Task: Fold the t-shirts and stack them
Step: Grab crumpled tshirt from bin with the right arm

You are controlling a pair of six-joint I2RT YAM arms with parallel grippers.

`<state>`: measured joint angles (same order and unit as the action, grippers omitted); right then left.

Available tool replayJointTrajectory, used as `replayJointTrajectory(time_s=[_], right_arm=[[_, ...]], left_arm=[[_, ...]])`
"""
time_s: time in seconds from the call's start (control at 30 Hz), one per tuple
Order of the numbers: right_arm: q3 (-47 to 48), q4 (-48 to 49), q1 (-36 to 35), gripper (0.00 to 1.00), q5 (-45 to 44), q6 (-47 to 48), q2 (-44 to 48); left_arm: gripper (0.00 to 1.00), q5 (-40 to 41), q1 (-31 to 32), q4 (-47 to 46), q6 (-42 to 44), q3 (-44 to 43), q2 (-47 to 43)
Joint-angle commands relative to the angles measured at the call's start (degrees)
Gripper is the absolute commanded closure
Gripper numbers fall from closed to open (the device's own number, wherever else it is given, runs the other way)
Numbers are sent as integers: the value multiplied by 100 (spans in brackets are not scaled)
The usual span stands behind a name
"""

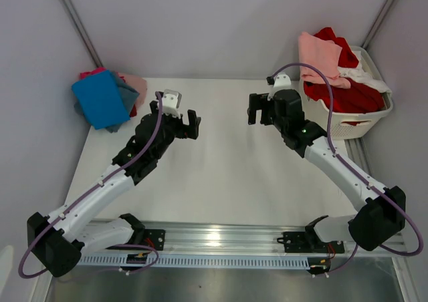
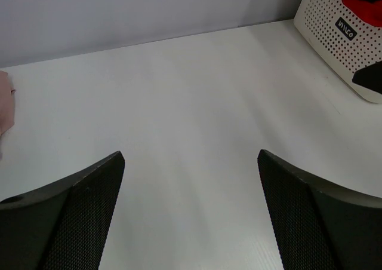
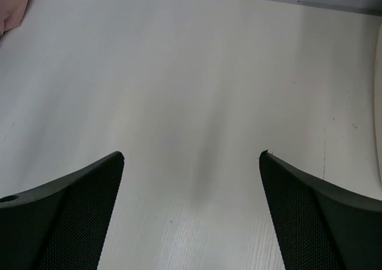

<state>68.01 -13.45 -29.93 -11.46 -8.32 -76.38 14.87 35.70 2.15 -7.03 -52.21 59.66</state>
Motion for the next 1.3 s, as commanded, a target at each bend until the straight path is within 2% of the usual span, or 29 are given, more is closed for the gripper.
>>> replayJointTrajectory(time_s=[0.0,0.07,0.17,0.23,0.27,0.37,0.57,0.67,0.87,1.03,1.07,1.1,1.13,1.17,1.2,1.23,1.27], right_arm=[[90,185,-39,1,118,128,202],[81,194,-48,1,74,251,202],[160,203,-144,1,-627,523,-8],[562,-24,-171,3,-1180,805,-516],[782,-95,-179,4,-1992,1075,-753],[1679,70,-110,3,-3593,1954,-1676],[3024,492,285,1,-4126,3343,-2802],[3596,904,452,1,-4776,4169,-3496],[3886,2566,716,0,-5638,5830,-4340],[4159,2356,1261,1,-6060,5622,-4693],[4133,2400,1340,3,-6148,5622,-4719],[4150,2383,1463,29,-6175,5543,-4746],[4168,2348,1508,50,-6175,5499,-4746],[4185,2347,1543,66,-6166,5455,-4746],[4255,2330,1578,91,-6175,5385,-4728],[4282,2312,1613,100,-6166,5358,-4728],[4308,2295,1622,100,-6131,5332,-4711]], left_arm=[[3,59,-37,-345,70,53,-77],[3,60,-37,-338,52,53,-95],[3,25,-37,-321,8,35,-95],[3,16,-37,-312,0,9,-86],[4,24,-37,-303,0,0,-95],[3,59,-37,-259,8,-9,-121],[4,147,-20,-250,-44,140,-358],[4,112,7,-259,-123,219,-437],[4,139,68,30,-141,202,-517],[4,147,86,189,-132,228,-604],[4,165,86,198,-132,228,-622],[4,174,86,198,-115,237,-631],[4,174,95,189,-106,246,-622],[4,165,86,198,-106,237,-605],[4,148,86,189,-115,237,-596],[4,130,86,180,-115,237,-570],[4,112,86,172,-123,228,-552]])
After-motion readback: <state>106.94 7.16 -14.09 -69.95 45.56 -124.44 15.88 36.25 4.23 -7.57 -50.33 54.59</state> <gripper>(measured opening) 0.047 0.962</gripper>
